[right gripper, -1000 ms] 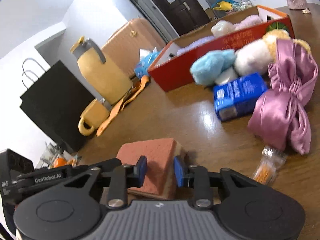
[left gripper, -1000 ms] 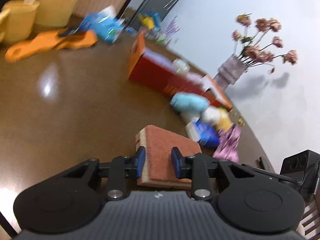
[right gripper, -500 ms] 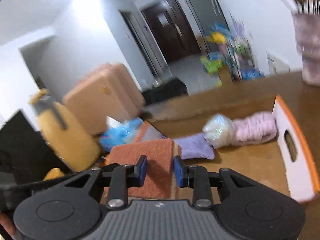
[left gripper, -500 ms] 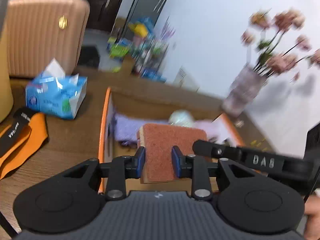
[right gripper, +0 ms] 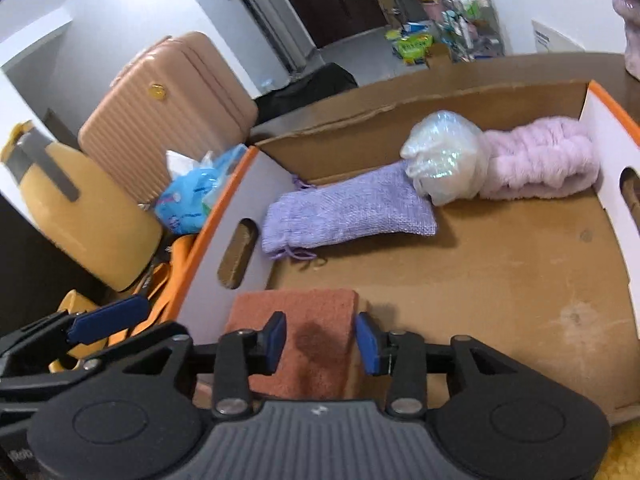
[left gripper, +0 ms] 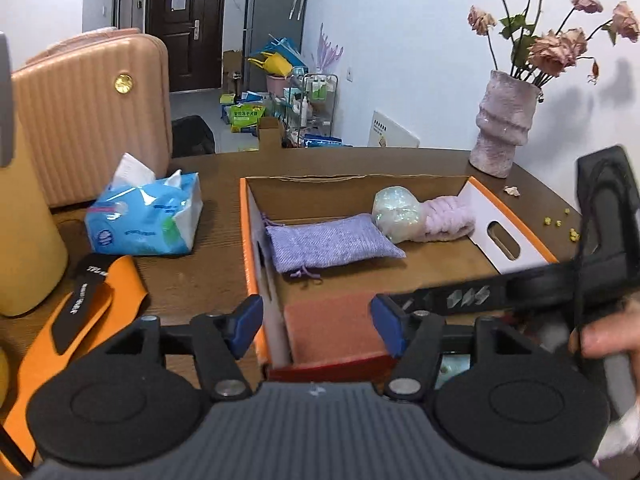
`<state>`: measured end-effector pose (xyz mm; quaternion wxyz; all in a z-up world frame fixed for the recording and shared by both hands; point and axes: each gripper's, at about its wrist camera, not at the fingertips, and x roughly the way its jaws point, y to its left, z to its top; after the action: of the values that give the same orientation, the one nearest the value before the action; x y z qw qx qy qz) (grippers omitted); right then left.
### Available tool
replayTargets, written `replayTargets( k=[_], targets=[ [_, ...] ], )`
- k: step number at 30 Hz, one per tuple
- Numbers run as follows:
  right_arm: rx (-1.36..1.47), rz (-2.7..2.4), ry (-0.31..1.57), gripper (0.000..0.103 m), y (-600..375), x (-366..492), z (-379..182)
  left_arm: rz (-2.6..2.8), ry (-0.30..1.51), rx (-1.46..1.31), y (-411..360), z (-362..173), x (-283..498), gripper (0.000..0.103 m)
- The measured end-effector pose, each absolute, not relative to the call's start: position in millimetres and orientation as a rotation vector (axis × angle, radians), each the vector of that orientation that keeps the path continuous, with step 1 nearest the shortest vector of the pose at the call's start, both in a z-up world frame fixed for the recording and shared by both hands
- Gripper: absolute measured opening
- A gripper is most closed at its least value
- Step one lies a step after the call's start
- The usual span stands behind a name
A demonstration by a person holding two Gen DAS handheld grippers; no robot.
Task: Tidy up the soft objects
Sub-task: 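Carry the sponge block into the red box and open both grippers, then withdraw both grippers from the box back over the pile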
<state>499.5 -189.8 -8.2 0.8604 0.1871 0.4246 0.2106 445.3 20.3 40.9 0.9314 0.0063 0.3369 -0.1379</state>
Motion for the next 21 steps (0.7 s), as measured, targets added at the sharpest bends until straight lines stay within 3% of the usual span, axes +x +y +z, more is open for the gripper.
replayTargets(
  k=[3,5,7,10,15,21],
  targets=[
    [0.374,0.429,0.835,0.039,-206,485,17,-0.26,0.661,0.036,23,56,426,0.062],
    [0.337,0.413,0.772,0.044,-222,465,42,-0.251,0.632,0.048,25,68,411,0.062],
    [0.288,0.408,0.7,0.057,-239,441,66,-0.244,0.602,0.047,26,80,396,0.064],
    [0.184,0.376,0.587,0.062,-266,395,98,-0.247,0.548,0.04,27,95,369,0.074],
    [0.075,0.302,0.453,0.074,-310,327,127,-0.249,0.473,0.077,20,111,328,0.077],
    [0.096,0.268,0.393,0.075,-338,270,123,-0.283,0.452,0.064,4,110,287,0.081]
  ],
)
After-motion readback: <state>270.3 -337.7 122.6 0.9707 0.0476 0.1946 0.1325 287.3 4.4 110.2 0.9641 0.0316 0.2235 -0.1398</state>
